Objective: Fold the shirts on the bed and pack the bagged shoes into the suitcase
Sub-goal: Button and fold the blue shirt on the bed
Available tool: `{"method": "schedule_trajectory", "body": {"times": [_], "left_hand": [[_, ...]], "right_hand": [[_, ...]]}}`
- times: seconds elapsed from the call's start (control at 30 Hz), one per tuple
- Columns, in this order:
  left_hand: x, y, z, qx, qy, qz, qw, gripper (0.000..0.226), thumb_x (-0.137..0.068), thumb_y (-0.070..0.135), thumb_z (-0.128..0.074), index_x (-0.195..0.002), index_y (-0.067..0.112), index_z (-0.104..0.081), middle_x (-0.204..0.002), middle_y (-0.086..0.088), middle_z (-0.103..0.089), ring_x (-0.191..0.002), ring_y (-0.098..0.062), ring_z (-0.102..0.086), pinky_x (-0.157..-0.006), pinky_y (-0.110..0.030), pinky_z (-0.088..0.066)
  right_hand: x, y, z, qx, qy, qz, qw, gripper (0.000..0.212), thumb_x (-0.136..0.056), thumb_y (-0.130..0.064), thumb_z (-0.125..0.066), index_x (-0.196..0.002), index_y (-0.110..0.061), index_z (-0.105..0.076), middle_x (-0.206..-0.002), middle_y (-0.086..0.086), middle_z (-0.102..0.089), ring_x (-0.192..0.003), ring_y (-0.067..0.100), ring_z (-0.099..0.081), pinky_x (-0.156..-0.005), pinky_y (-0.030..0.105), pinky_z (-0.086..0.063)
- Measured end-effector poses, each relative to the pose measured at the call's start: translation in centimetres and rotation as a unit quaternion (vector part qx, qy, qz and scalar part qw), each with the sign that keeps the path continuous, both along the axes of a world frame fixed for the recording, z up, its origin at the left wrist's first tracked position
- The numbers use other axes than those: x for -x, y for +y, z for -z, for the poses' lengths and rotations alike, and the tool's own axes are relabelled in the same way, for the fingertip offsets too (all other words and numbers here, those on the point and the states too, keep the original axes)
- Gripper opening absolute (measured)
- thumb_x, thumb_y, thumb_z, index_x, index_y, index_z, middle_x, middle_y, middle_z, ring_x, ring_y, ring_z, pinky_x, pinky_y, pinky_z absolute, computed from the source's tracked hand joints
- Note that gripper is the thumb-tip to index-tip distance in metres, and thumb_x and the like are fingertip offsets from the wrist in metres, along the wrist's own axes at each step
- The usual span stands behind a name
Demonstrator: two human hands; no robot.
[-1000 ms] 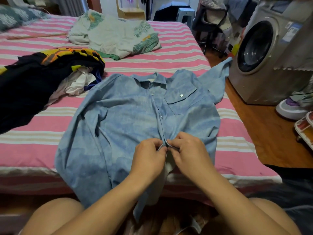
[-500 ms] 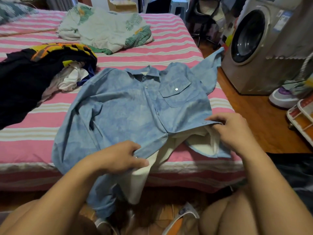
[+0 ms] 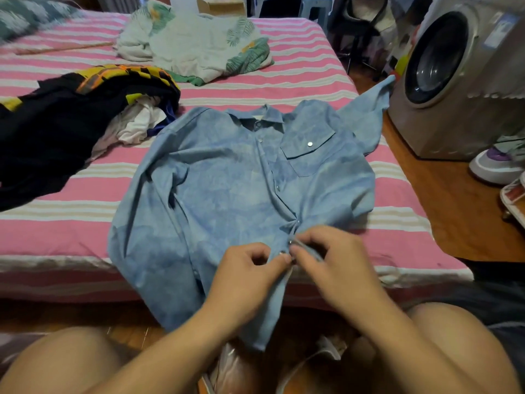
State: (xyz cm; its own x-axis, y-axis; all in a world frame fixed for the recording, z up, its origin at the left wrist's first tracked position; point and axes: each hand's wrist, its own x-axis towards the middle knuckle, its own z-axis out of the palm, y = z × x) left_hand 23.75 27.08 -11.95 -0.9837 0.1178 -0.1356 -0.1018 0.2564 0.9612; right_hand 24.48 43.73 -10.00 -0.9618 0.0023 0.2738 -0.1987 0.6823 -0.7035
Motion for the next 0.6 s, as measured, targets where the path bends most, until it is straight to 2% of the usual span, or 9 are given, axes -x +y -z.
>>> {"method": "schedule_trajectory", "body": {"times": [0.07, 0.2, 0.27, 0.33, 0.37, 0.47, 0.6], "left_hand": [[-0.5, 0.3, 0.0, -0.015, 0.0, -0.012, 1.0, 0.046, -0.081, 0.041, -0.076, -0.067, 0.0, -0.06, -0.059, -0.004, -0.05, -0.06, -0.011, -0.044, -0.059, -0.034, -0.037], [-0.7, 0.1, 0.3, 0.061, 0.034, 0.031, 0.997, 0.032, -0.088, 0.039, -0.07, -0.08, 0.008, -0.075, -0.07, -0.004, -0.072, -0.065, -0.003, -0.055, -0.063, -0.038, -0.051], [-0.7, 0.2, 0.5, 0.094, 0.06, 0.032, 0.993, 0.028, -0.092, 0.031, -0.07, -0.074, 0.01, -0.073, -0.062, -0.001, -0.067, -0.059, 0.001, -0.05, -0.059, -0.031, -0.046], [-0.7, 0.3, 0.5, 0.127, 0.073, 0.034, 0.989, 0.035, -0.092, 0.028, -0.07, -0.063, 0.008, -0.063, -0.05, 0.0, -0.049, -0.052, -0.002, -0.041, -0.052, -0.026, -0.034], [-0.8, 0.3, 0.6, 0.137, 0.076, 0.037, 0.987, 0.037, -0.091, 0.03, -0.069, -0.062, 0.008, -0.06, -0.048, 0.002, -0.046, -0.05, -0.005, -0.04, -0.05, -0.025, -0.033], [-1.1, 0.5, 0.7, 0.159, 0.09, 0.057, 0.982, 0.031, -0.081, 0.04, -0.059, -0.067, 0.013, -0.066, -0.054, 0.001, -0.058, -0.055, -0.01, -0.053, -0.057, -0.033, -0.043], [-1.2, 0.7, 0.9, 0.172, 0.089, 0.052, 0.98, 0.04, -0.082, 0.035, -0.062, -0.052, 0.014, -0.046, -0.046, 0.002, -0.041, -0.049, -0.01, -0.038, -0.052, -0.03, -0.032]], "right_hand": [[-1.2, -0.4, 1.2, -0.071, 0.047, 0.001, 0.996, 0.007, -0.081, -0.028, -0.07, -0.085, -0.023, -0.073, -0.079, -0.009, -0.067, -0.075, 0.009, -0.063, -0.068, 0.029, -0.048], [-1.6, -0.2, 1.7, -0.069, 0.065, 0.011, 0.995, 0.007, -0.079, -0.025, -0.071, -0.085, -0.022, -0.074, -0.078, -0.008, -0.065, -0.073, 0.012, -0.064, -0.065, 0.033, -0.049], [-1.7, -0.1, 1.7, -0.057, 0.072, 0.009, 0.996, 0.004, -0.08, -0.023, -0.073, -0.083, -0.022, -0.074, -0.076, -0.008, -0.064, -0.072, 0.011, -0.063, -0.065, 0.032, -0.048], [-2.0, 0.1, 1.8, -0.045, 0.072, 0.016, 0.996, 0.003, -0.08, -0.021, -0.074, -0.081, -0.022, -0.073, -0.075, -0.009, -0.064, -0.072, 0.009, -0.062, -0.066, 0.031, -0.048], [-2.1, 0.1, 1.9, -0.044, 0.072, 0.017, 0.996, 0.002, -0.08, -0.021, -0.074, -0.081, -0.022, -0.073, -0.075, -0.01, -0.063, -0.072, 0.009, -0.062, -0.066, 0.031, -0.048], [-2.4, 0.0, 2.2, -0.073, 0.061, 0.01, 0.995, 0.006, -0.08, -0.025, -0.072, -0.084, -0.022, -0.074, -0.076, -0.009, -0.064, -0.072, 0.011, -0.063, -0.065, 0.033, -0.05], [-2.8, -0.2, 2.5, -0.114, 0.055, -0.002, 0.992, 0.012, -0.081, -0.026, -0.069, -0.091, -0.025, -0.076, -0.077, -0.009, -0.064, -0.073, 0.013, -0.064, -0.063, 0.034, -0.052]]}}
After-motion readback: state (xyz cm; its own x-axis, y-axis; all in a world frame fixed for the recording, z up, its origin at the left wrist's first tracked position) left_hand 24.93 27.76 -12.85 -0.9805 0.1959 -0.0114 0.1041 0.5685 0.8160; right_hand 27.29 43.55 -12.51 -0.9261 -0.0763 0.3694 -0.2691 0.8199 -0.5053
